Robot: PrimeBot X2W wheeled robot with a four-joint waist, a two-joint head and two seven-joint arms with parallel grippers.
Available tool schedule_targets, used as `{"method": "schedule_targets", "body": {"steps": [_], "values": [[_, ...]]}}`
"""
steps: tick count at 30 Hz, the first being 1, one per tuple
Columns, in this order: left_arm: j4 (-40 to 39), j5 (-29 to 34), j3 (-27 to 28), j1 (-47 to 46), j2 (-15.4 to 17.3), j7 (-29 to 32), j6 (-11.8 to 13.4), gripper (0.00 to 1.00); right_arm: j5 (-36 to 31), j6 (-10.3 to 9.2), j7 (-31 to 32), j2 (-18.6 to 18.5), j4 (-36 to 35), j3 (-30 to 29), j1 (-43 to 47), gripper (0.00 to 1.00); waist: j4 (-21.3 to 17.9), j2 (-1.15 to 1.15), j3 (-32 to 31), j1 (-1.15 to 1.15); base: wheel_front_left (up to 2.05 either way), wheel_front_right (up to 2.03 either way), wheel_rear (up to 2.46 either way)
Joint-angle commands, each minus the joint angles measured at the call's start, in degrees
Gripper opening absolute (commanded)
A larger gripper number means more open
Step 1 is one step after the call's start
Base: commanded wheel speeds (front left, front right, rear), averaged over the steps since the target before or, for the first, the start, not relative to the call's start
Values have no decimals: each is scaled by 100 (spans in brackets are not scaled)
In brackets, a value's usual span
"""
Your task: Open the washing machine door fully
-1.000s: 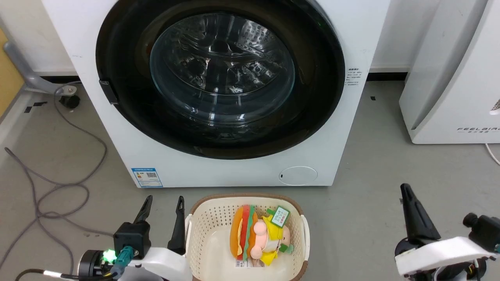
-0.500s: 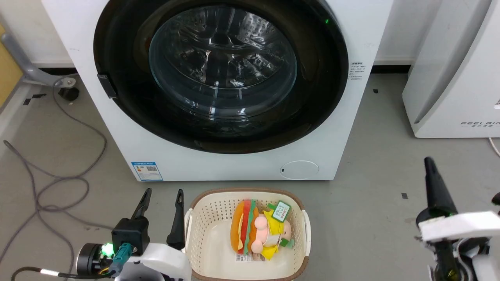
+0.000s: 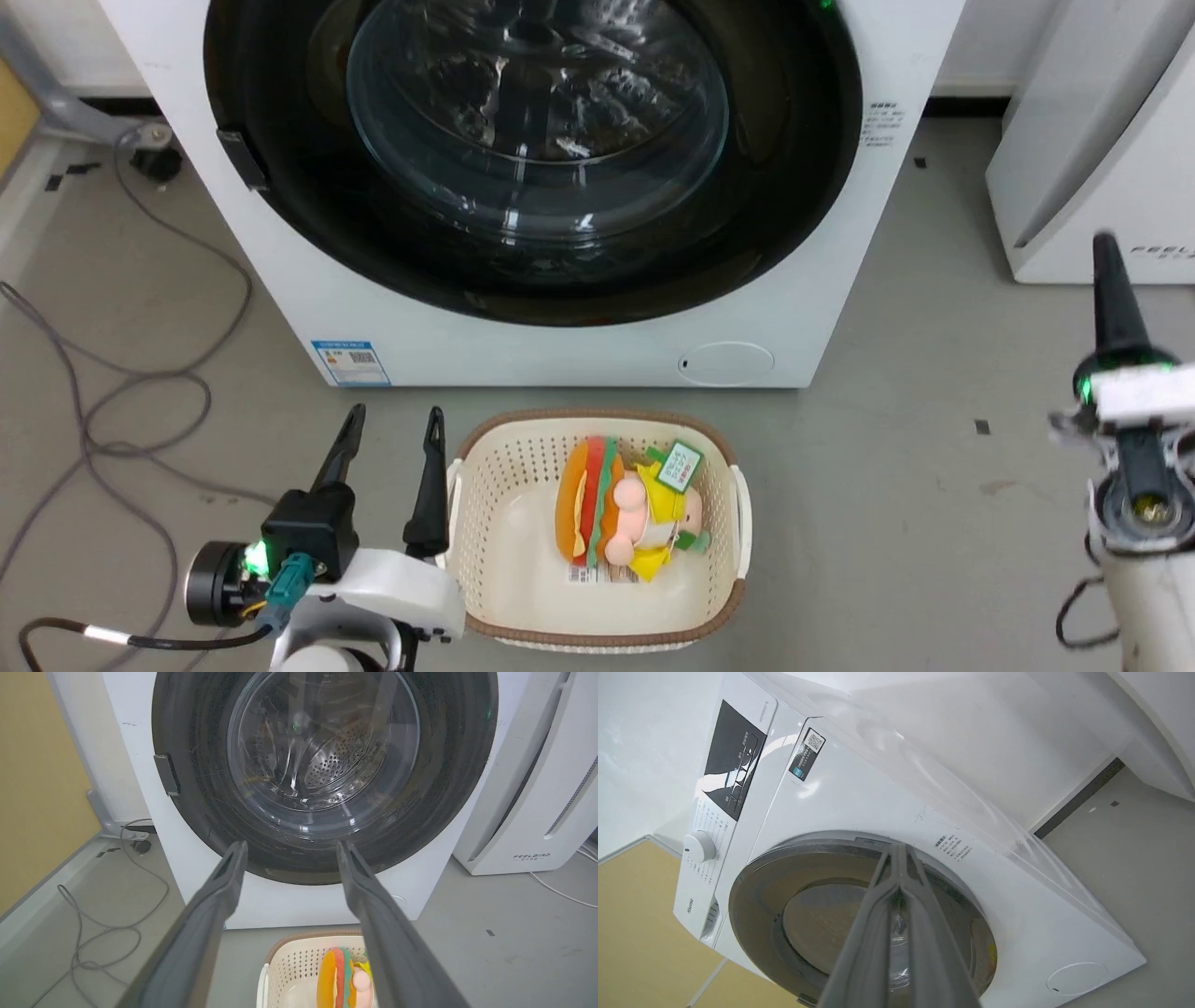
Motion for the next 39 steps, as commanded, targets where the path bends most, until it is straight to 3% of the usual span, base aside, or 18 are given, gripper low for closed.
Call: {"method": "schedule_targets", "body": {"steps": [1, 14, 26, 39], "values": [[-27, -36, -39, -110, 43, -66, 25, 100, 301, 4, -24, -98, 129, 58, -260, 0, 4, 0, 67, -1, 0, 0, 0], [-98, -95, -159, -409, 63, -222, 45, 100, 2176, 4, 216, -859, 1175, 1253, -1992, 0, 61, 0, 491, -1, 0, 0, 0], [-146, -140, -288, -635, 79, -366, 52, 100, 3679, 5, 880, -1473, 2383, 3079, -3862, 0, 157, 0, 827, -1, 0, 0, 0], [-167, -216, -391, -897, 57, -521, 58, 100, 4714, 5, 2229, -1338, 3951, 5167, -6004, 0, 262, 0, 1254, -1, 0, 0, 0]]}}
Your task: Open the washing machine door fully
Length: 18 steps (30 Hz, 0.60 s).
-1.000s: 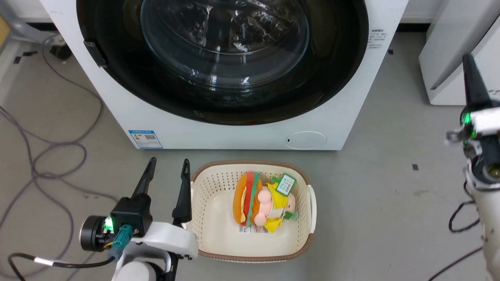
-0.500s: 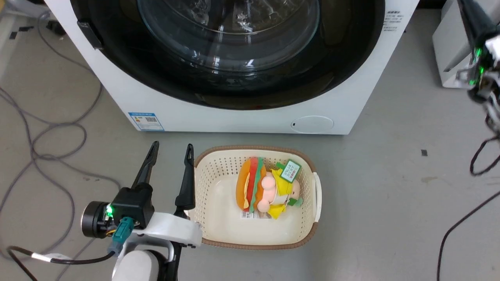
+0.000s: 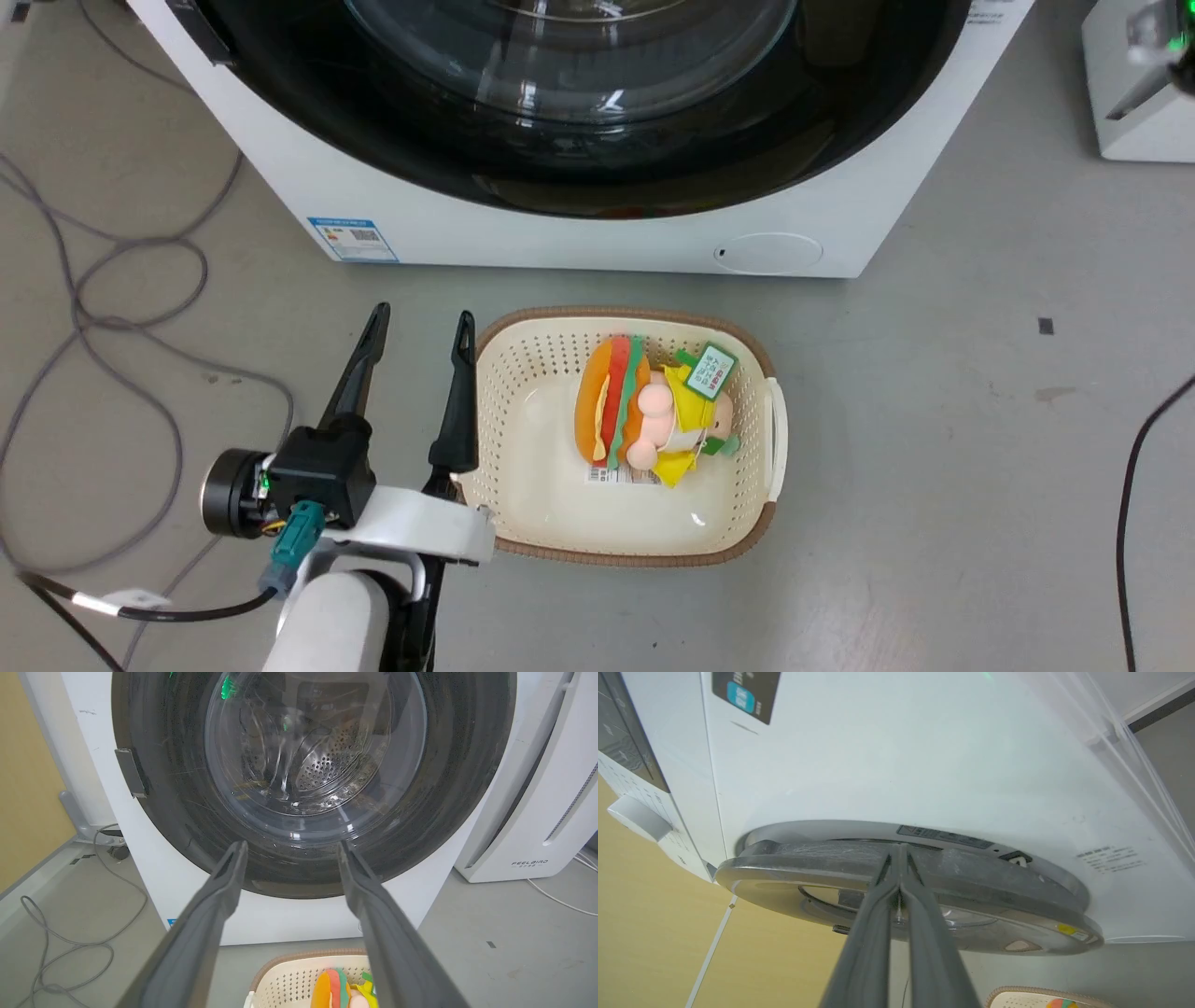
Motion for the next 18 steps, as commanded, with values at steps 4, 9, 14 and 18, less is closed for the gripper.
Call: {"method": "schedule_targets", "body": {"steps": [4, 9, 14, 18], "values": [[-21, -76, -67, -207, 3, -101, 33, 100, 502, 5, 353, 115, 442, 586, -728, 0, 63, 0, 165, -1, 0, 0, 0], [-4, -104, -86, -289, -15, -149, 22, 100, 782, 5, 557, 225, 730, 1032, -1146, 0, 110, 0, 277, -1, 0, 0, 0], [17, -129, -117, -370, -45, -209, 19, 100, 1146, 5, 824, 318, 1065, 1556, -1579, 0, 163, 0, 400, -1, 0, 0, 0], [31, -150, -135, -427, -66, -257, 12, 100, 1462, 6, 1055, 377, 1318, 1915, -1857, 0, 195, 0, 485, -1, 0, 0, 0]]}}
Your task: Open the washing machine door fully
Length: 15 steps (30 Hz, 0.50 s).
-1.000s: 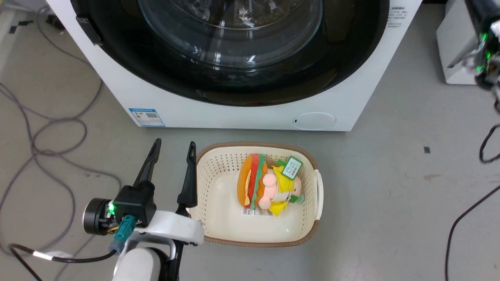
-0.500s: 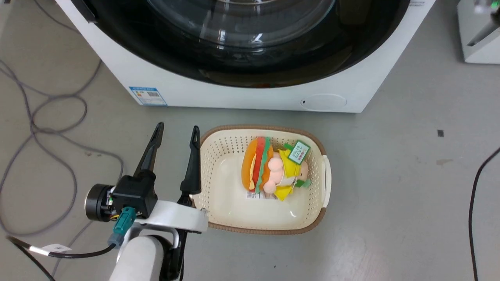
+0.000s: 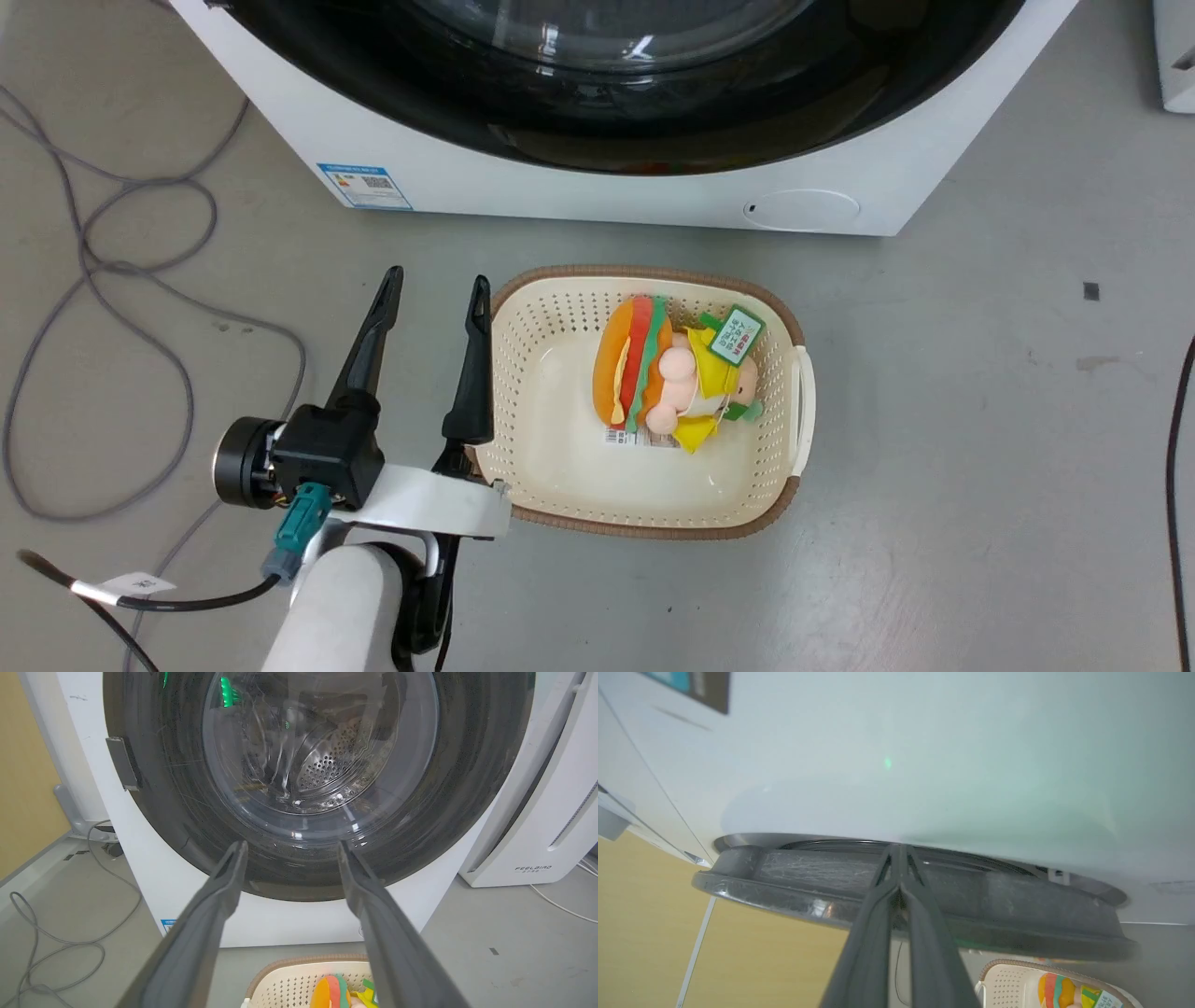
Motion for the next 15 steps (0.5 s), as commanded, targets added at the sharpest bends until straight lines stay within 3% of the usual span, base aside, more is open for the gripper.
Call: {"method": "schedule_targets", "body": {"steps": [1, 15], "values": [[12, -34, -7, -123, -9, -55, 12, 100, 216, 6, 62, 9, 146, 136, -228, 0, 9, 0, 24, -1, 0, 0, 0], [55, 1, 38, -135, -71, -79, -35, 100, 140, 6, 766, 152, -46, 430, 53, 0, -26, 0, 43, -1, 0, 0, 0]]}}
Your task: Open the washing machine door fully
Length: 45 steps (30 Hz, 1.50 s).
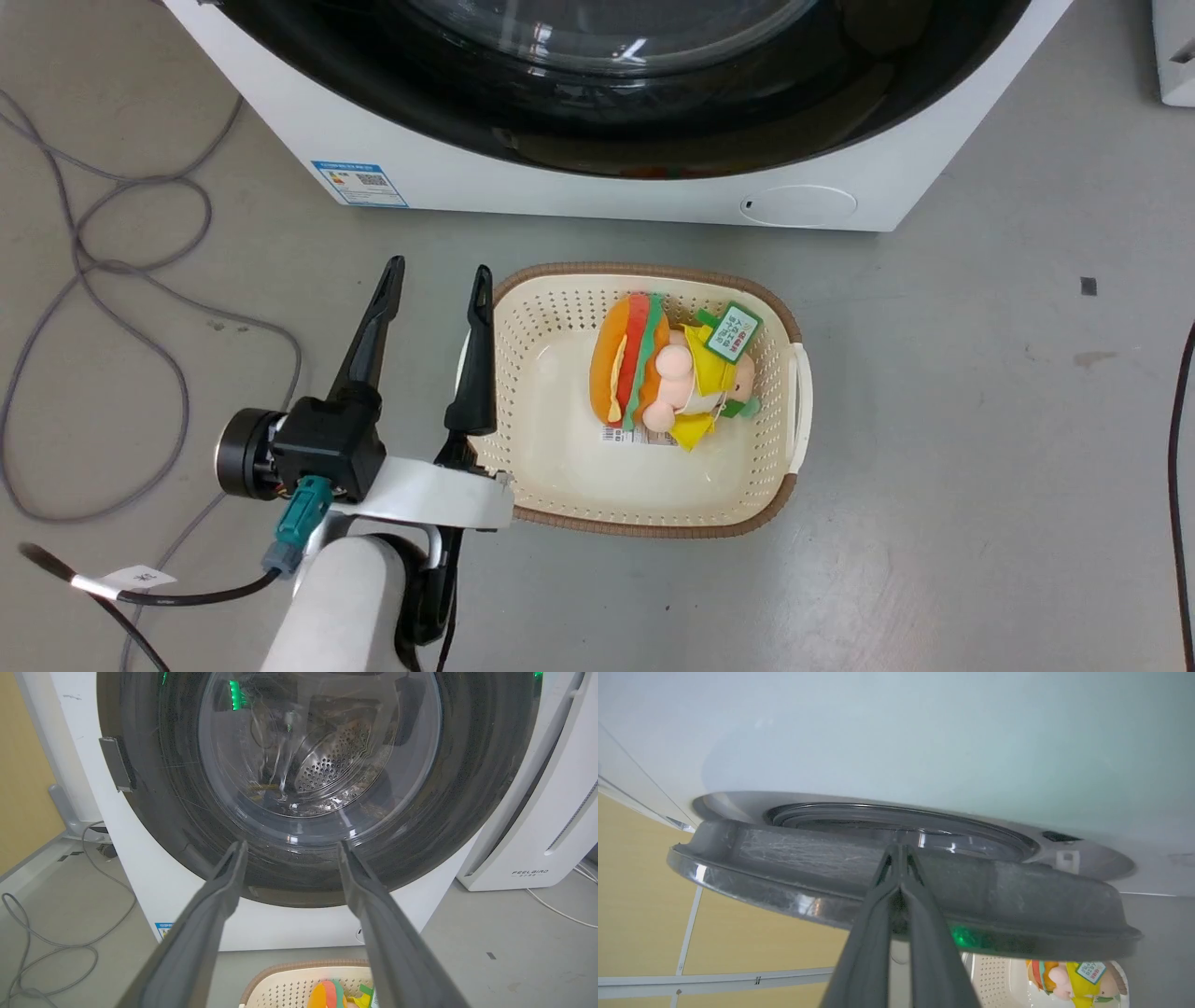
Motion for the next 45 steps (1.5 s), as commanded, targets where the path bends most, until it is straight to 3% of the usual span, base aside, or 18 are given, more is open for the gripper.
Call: {"method": "schedule_targets", "body": {"steps": [1, 12, 21, 32, 45], "values": [[13, 20, 27, -39, -32, -31, -14, 100, -52, 6, 28, 65, -68, 39, 220, 0, -2, 0, 2, 0, 0, 0, 0], [58, 50, 29, -57, -61, -31, -60, 100, 13, 6, 46, 67, -299, 34, 521, 0, 31, 0, -14, 0, 0, 0, 0], [235, 90, 31, 86, -72, -31, -88, 100, 180, 6, 240, -110, -859, 29, 1165, 0, 79, 0, -462, 0, 0, 0, 0], [445, 134, 61, 502, -29, -32, -118, 100, 407, 6, 216, -411, -2297, 112, 2335, 0, 33, 0, -1128, 0, 0, 0, 0], [599, 141, 25, 956, 48, -32, -96, 100, 600, 6, -301, -905, -4637, 219, 3283, 0, 33, 0, -1635, 0, 0, 0, 0]]}}
